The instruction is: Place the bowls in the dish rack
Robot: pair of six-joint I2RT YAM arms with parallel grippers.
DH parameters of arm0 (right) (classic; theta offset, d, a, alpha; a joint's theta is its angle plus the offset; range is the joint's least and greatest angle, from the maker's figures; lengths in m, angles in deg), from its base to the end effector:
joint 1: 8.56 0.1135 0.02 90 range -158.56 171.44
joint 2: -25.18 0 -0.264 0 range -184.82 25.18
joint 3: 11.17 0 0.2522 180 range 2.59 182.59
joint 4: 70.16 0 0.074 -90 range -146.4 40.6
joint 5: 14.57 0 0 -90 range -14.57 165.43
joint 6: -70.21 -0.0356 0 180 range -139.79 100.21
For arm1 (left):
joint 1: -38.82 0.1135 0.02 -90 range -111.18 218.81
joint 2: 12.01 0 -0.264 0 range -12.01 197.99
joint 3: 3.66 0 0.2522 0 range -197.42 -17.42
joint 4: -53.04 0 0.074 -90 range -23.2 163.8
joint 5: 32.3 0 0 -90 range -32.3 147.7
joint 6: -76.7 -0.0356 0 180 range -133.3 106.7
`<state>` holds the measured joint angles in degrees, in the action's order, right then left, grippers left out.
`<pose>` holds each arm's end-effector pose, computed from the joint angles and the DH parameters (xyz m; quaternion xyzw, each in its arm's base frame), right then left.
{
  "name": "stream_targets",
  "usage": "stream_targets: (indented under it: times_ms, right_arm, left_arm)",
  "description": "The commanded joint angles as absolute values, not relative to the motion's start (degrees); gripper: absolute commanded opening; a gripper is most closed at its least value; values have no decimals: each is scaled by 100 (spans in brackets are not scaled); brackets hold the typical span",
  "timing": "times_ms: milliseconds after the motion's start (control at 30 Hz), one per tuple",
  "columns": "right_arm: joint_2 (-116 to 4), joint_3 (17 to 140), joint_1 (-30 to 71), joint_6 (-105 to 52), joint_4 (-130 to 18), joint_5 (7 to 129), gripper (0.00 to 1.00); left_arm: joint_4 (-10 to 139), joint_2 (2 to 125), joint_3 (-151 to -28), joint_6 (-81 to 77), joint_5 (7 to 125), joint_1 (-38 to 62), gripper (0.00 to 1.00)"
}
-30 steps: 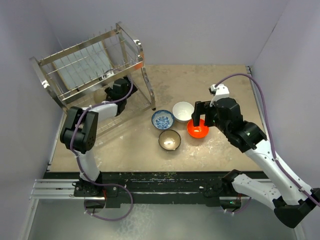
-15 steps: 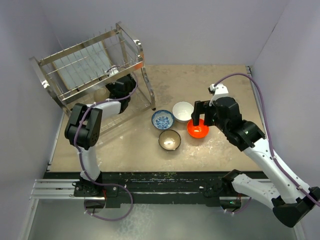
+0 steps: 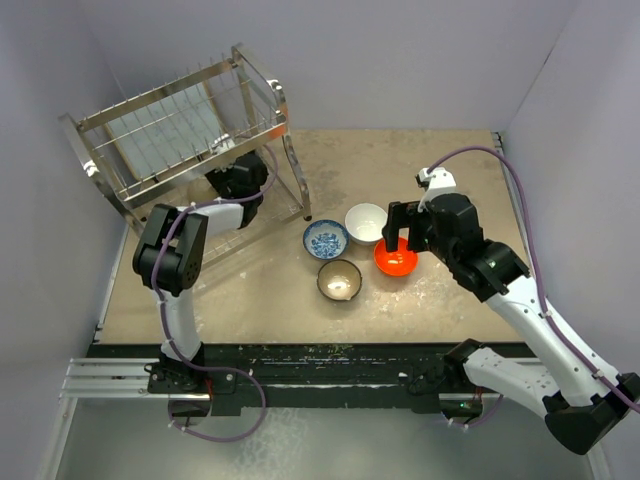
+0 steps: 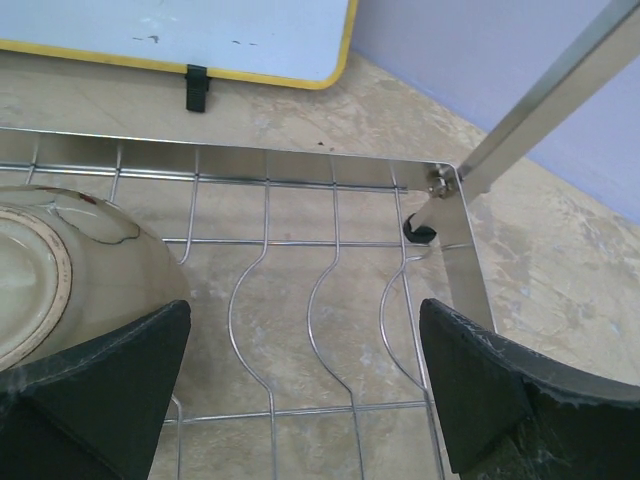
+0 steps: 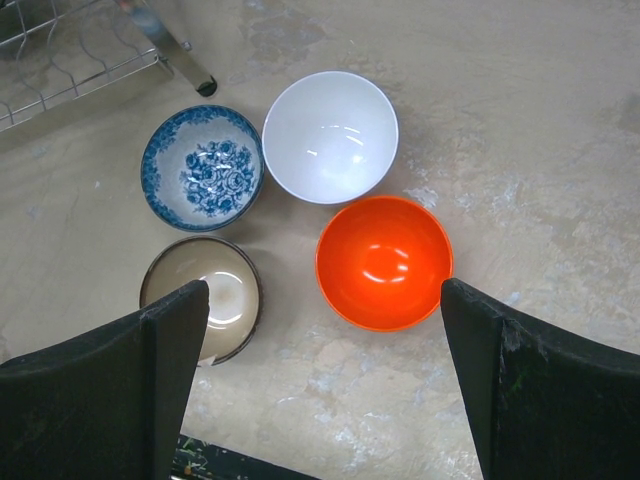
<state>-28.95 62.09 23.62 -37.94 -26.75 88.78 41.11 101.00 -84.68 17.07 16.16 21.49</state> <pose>0.1759 0.1009 0.3654 -0.0393 0.8358 0.1408 0.5293 0.4191 -0.1060 0.1884 -0.2889 0.7382 0.0491 0.6076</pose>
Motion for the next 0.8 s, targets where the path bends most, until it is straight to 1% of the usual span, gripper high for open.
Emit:
stream_targets:
  times_ms: [0,133,433,767]
  right_arm:
    - [-2860,6231,2339,-3682,-2845,8783,99]
    - [-2827,6222,2334,-3675,-2829,8785,99]
    - [-2802,6184,2330,-3706,-2845,8679,99]
    - [-2759,6160,2327,-3728,-2789,8686,99]
  left_arm:
    - [4123,9967,-8365,1833,1211,2269,100]
    - [4609,9869,-8208,2275,1217,2460,100]
    - [5018,9410,-7589,2754,1164,2835,99]
    - [5547,9197,-7510,3240,1068,2924,99]
